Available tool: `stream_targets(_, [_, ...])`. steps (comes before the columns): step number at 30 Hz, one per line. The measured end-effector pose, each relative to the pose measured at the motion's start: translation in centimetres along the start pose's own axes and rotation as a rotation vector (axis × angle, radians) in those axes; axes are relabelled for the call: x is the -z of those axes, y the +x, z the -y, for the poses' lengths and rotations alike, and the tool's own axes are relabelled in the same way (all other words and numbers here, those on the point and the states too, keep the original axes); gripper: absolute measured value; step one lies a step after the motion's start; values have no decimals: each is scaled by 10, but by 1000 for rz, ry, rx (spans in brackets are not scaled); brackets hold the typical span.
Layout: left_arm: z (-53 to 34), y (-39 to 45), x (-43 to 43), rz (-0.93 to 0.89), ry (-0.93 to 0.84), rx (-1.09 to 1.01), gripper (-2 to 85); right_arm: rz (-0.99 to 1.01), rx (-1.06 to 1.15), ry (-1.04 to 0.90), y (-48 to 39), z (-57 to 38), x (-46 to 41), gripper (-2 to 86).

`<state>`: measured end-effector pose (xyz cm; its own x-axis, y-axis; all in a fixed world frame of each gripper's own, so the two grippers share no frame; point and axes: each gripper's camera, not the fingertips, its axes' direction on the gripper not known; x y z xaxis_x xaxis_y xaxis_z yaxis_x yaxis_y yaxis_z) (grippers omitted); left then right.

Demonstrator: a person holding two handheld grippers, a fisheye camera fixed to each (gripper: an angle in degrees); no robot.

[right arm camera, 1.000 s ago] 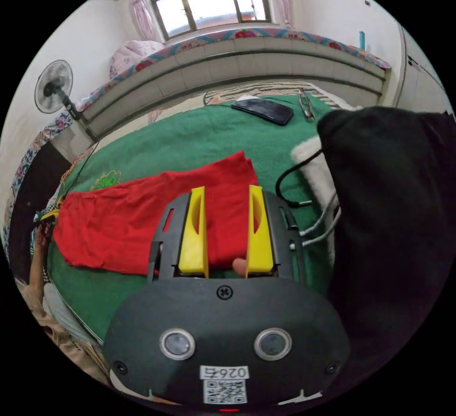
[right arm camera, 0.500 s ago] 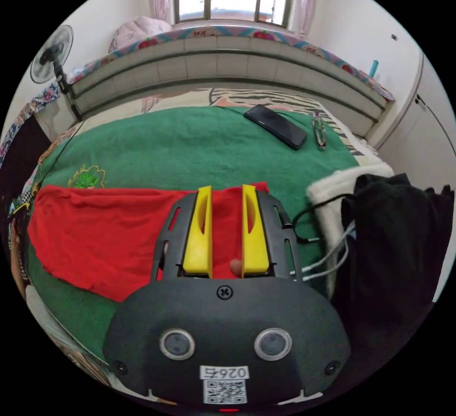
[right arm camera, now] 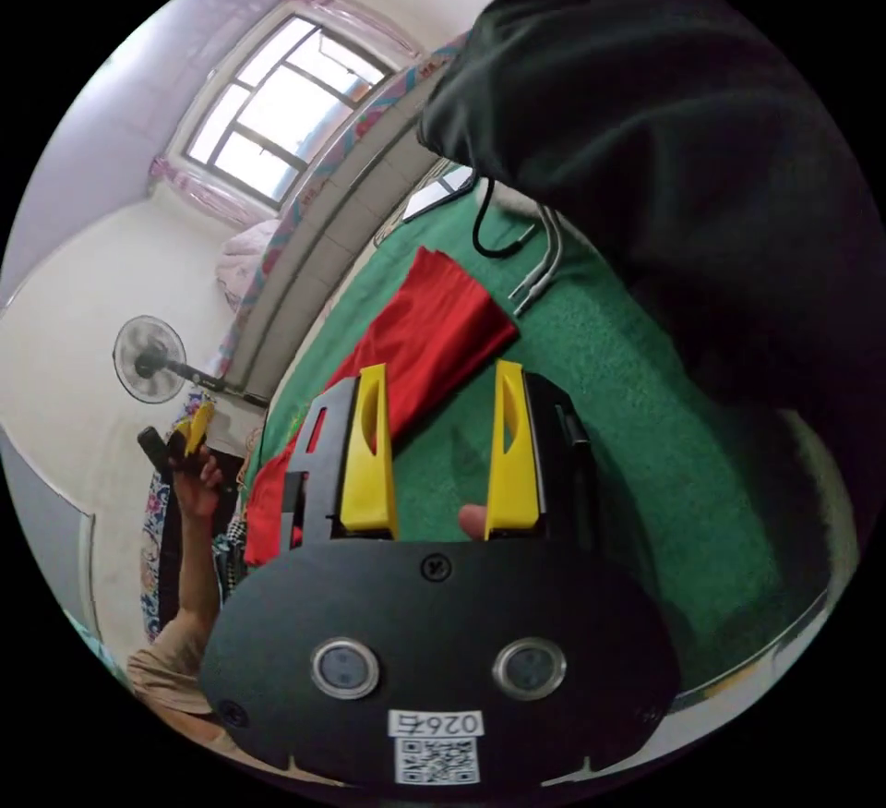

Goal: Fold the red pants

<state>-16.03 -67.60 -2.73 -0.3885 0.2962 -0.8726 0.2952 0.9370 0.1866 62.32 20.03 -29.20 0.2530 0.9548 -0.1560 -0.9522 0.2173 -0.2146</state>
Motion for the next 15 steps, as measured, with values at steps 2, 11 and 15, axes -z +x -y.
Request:
stream_targets(2, [51, -5, -92, -3, -157, -45, 163, -25, 16, -14, 3, 3, -3, 113])
stream_targets(11, [131, -12, -313, 8, -629, -55, 152, 114, -1, -43, 31, 13, -14, 88])
stream_targets(15, [145, -15, -322, 46, -641, -81, 41, 114, 20, -91, 32, 20, -29, 40])
